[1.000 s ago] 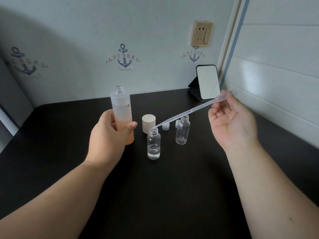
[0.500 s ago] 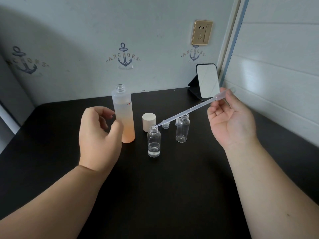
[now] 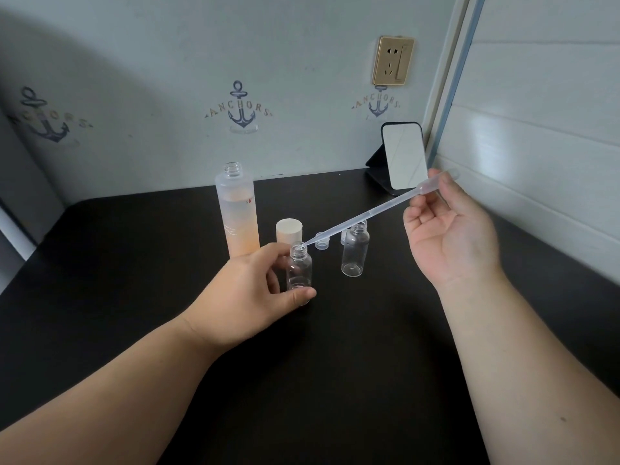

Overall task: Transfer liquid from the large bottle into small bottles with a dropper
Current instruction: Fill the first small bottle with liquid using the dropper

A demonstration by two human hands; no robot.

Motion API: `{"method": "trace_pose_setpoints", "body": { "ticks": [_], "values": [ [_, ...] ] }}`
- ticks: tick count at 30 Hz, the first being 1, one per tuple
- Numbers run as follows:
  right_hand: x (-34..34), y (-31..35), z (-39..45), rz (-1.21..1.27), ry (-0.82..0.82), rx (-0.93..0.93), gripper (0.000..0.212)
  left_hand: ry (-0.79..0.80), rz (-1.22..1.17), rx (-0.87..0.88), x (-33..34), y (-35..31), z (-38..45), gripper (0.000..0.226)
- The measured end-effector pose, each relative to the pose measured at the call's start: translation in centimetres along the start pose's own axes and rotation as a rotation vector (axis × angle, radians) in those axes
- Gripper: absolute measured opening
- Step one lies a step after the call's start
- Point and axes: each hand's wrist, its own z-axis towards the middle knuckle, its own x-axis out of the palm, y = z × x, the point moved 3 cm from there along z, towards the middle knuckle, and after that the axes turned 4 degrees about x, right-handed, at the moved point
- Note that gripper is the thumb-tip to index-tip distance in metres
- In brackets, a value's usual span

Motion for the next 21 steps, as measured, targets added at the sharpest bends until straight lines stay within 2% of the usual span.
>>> {"method": "trace_pose_setpoints", "body": {
  "ticks": [4, 17, 21],
  "values": [
    [-0.06, 0.04, 0.12, -0.013, 0.000, -0.006, 0.027, -0.012, 0.061, 0.023, 0.06, 0.31, 0.17, 0.026],
    [-0.50, 0.07, 0.46, -0.036, -0.049, -0.019, 0.011, -0.040, 0.046, 0.084, -0.16, 0.56, 0.15, 0.033],
    [-0.51, 0.05, 0.49, -0.040, -0.058, -0.013, 0.013, -0.038, 0.043, 0.086, -0.13, 0.45, 0.16, 0.032]
  ]
}}
